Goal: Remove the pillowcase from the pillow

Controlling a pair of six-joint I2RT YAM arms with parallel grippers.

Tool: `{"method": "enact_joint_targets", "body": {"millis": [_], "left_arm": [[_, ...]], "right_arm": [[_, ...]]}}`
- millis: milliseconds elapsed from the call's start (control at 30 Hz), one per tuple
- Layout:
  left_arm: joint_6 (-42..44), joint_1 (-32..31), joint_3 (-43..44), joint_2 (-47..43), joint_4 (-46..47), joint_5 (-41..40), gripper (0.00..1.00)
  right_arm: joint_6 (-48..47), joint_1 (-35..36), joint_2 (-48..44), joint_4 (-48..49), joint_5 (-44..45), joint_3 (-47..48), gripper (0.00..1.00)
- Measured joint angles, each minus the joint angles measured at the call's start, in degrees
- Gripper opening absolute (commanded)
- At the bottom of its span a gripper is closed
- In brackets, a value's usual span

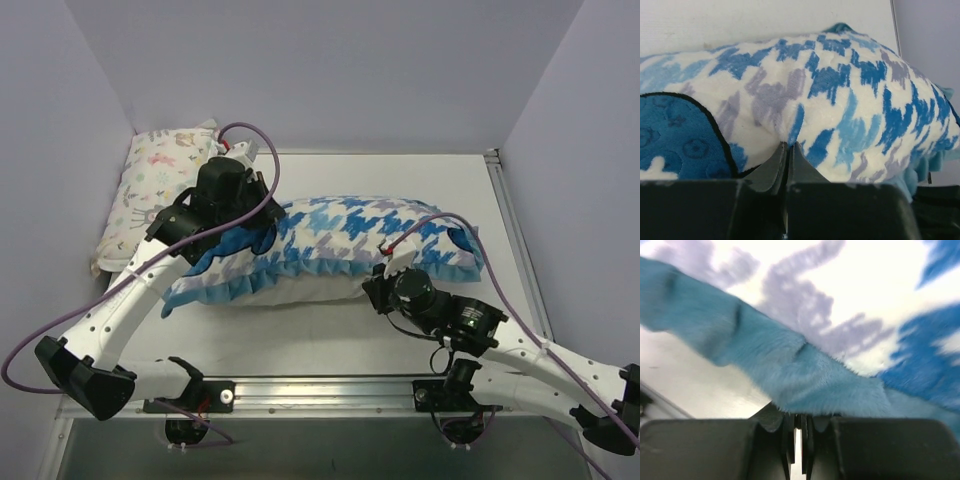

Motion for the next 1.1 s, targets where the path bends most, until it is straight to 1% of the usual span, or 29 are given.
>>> {"method": "enact_joint_targets", "body": {"millis": [67,133,200,267,333,400,433,467,500,533,567,667,700,800,833,867,900,933,1000,1033,1100], "left_arm": [[1.2,0.0,3.4,1.3,-1.5,-0.7,0.00],[2.9,0.2,8.6,3.8,-3.2,-1.9,0.00],[4.3,0.3,14.3,7.0,-4.0,-2.9,0.00],[5.5,0.4,19.5,10.3,-4.3,-3.3,0.00],[6.5,0.4,22.9,13.3,-4.5,-3.3,0.12],[7.2,0.9,26.7,17.2,-5.1,-3.5,0.18],[7.5,1.4,29.1,19.5,-5.3,-3.7,0.27],[8.0,2.0,32.1,22.2,-5.5,-3.9,0.34],[8.5,2.5,35.4,25.1,-5.7,-4.1,0.43],[8.9,2.9,38.5,27.6,-5.7,-4.3,0.60],[9.5,3.3,41.4,29.9,-5.8,-4.5,0.67],[10.3,3.8,46.0,33.7,-6.1,-4.5,0.80],[10.8,3.7,46.6,34.0,-6.5,-4.5,0.82],[11.8,2.9,47.2,33.6,-6.8,-4.5,0.86],[12.5,2.2,46.2,32.6,-6.5,-5.1,0.87],[12.9,1.4,44.3,31.1,-6.1,-5.9,0.87],[13.2,0.2,40.8,28.9,-4.6,-6.5,0.88],[13.6,-1.2,35.9,26.0,-3.0,-7.1,0.88],[13.7,-4.3,26.4,20.1,-1.1,-8.1,0.89],[13.7,-5.9,21.7,17.6,0.7,-8.5,0.90],[13.7,-8.7,13.5,13.3,3.7,-9.3,0.91]], "right_arm": [[-0.9,0.4,0.2,-4.4,-1.0,7.9,0.00],[-1.9,1.1,1.2,-9.4,-2.5,18.3,0.00],[-3.0,1.2,3.8,-12.3,-3.3,27.8,0.00],[-3.8,0.8,6.6,-13.6,-3.9,35.2,0.00],[-4.3,-1.7,9.6,-13.6,-5.9,39.3,0.00],[-4.3,-6.0,13.1,-13.8,-9.1,40.8,0.00],[-4.2,-9.0,15.3,-14.0,-11.3,40.9,0.00],[-3.8,-12.1,17.4,-14.3,-13.4,40.9,0.00],[-3.2,-15.6,19.9,-14.5,-15.7,40.9,0.00],[-2.5,-19.1,23.1,-14.5,-18.4,40.9,0.00],[-1.9,-22.1,26.2,-14.4,-20.2,40.9,0.00],[-0.6,-28.3,35.9,-13.2,-22.7,40.7,0.00],[-0.2,-29.3,38.2,-12.4,-23.1,40.5,0.00],[0.7,-30.8,41.9,-10.2,-24.6,40.2,0.10],[0.8,-30.9,42.2,-9.8,-25.1,40.2,0.21],[1.1,-30.9,42.2,-9.3,-25.5,40.2,0.29],[1.3,-30.8,42.1,-8.9,-26.1,40.3,0.38],[1.5,-30.8,42.0,-8.4,-26.4,40.3,0.53],[2.2,-30.9,41.7,-7.8,-27.1,40.4,0.65],[2.4,-31.1,41.3,-7.6,-27.4,40.4,0.73],[3.3,-32.0,39.7,-7.6,-28.0,40.4,0.79]]}}
